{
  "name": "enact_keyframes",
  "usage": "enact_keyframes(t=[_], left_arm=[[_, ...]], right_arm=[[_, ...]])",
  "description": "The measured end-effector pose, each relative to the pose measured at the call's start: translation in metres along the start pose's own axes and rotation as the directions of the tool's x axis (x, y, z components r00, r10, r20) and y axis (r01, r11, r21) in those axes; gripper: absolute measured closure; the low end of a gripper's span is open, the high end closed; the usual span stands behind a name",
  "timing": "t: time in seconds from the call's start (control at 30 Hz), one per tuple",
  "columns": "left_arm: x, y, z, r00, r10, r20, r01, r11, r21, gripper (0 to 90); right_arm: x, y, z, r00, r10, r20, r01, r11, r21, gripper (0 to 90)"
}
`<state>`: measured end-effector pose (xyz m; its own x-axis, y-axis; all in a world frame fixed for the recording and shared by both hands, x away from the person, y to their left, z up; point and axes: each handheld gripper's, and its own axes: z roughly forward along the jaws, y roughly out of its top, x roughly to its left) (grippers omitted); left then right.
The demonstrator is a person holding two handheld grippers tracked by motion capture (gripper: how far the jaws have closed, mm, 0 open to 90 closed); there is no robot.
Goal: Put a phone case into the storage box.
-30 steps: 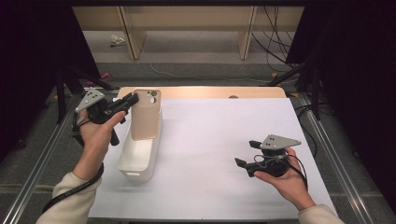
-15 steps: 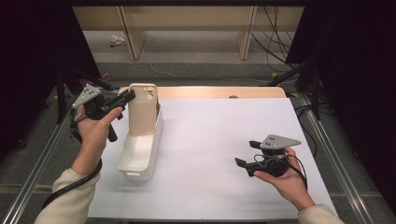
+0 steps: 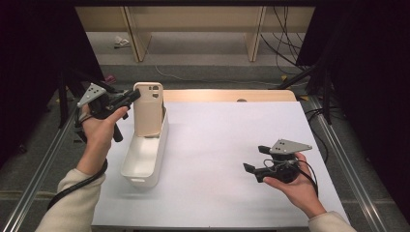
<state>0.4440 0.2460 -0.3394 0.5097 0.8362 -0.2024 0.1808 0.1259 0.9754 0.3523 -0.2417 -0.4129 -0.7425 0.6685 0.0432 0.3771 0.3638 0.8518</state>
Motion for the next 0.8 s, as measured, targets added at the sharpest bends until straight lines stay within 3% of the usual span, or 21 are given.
enact_keyframes(t=[0.8], left_arm=[[0.019,-0.007,0.017,0.9999,-0.003,-0.017,0.003,0.9999,0.013,81.9]], right_arm=[[0.000,-0.001,0.001,0.9999,0.011,-0.002,-0.011,1.000,-0.001,16.3]])
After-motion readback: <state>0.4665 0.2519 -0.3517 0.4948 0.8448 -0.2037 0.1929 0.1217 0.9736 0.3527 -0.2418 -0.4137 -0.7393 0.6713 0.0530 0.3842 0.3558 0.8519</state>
